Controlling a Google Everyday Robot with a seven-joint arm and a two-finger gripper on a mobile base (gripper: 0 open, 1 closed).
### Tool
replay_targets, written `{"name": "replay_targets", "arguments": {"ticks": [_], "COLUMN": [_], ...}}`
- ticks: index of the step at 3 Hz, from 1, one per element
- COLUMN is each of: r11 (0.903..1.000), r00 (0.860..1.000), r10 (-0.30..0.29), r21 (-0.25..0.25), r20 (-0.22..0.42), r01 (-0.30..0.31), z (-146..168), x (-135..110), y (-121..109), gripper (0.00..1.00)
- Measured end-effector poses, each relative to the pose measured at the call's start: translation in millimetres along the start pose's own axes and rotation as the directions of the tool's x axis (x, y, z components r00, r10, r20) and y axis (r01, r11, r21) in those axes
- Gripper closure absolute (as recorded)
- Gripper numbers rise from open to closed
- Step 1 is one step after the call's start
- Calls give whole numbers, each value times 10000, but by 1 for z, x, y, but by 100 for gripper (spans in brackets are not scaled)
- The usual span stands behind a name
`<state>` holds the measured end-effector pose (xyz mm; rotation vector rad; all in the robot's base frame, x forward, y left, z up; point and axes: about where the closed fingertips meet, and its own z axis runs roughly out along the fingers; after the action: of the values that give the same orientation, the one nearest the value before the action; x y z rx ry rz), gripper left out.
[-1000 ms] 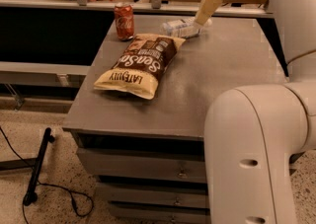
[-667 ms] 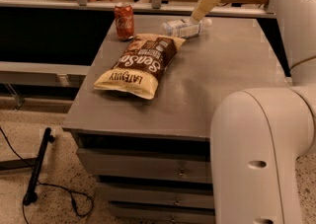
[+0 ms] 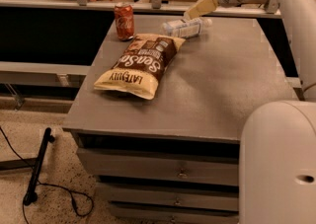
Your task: Pick blue plastic bottle
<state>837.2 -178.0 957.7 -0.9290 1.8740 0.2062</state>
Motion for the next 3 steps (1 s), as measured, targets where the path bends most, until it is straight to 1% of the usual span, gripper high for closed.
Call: {"name": "replay_targets", "arguments": {"ticks": [1, 2, 3], "r11": [9973, 9864, 9787], "r00": [9989, 10000, 9957], "r10": [91, -12, 483], "r21": [730, 1645, 2029], "r20": [454, -92, -786], "r01": [-124, 27, -314], "z": [2, -1, 5], "x": [5, 9, 31], "y": [-4, -1, 8], "gripper": [0, 0, 0]}}
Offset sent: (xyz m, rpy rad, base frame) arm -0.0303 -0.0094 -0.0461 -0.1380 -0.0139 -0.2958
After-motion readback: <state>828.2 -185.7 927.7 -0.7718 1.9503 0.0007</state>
